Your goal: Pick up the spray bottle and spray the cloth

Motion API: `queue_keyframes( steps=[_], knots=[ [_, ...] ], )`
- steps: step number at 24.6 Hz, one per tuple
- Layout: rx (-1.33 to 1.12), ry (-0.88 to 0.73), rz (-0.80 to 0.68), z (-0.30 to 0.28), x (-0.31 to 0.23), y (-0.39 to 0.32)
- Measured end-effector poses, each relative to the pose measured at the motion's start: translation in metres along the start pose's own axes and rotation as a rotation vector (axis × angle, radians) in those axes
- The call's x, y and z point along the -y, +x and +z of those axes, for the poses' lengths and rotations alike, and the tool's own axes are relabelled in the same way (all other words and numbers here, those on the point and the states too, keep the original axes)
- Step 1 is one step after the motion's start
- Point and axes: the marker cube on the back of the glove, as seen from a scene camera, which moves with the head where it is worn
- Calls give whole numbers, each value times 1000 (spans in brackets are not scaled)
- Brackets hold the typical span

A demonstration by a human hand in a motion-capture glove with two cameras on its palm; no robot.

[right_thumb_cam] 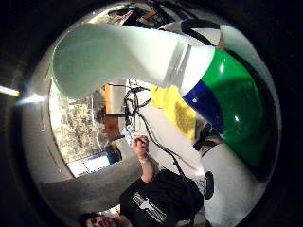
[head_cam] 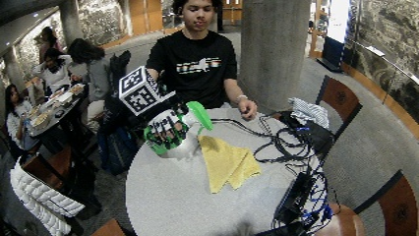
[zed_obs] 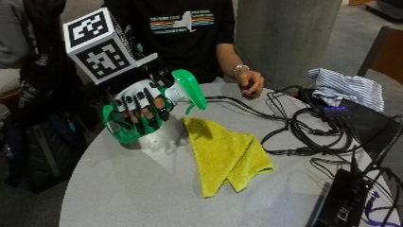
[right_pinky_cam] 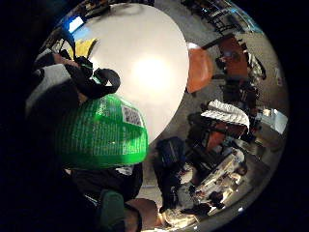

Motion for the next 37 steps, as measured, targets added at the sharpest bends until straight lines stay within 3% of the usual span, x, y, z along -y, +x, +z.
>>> queue_keyframes(
  steps=[17,24,30,37],
  knots=[
    [-8,-97,-22,20,1,-5],
    [288,52,-137,10,-15,-9],
    [641,274,-355,5,-40,-46],
    [933,397,-551,53,-66,-124]
  ],
)
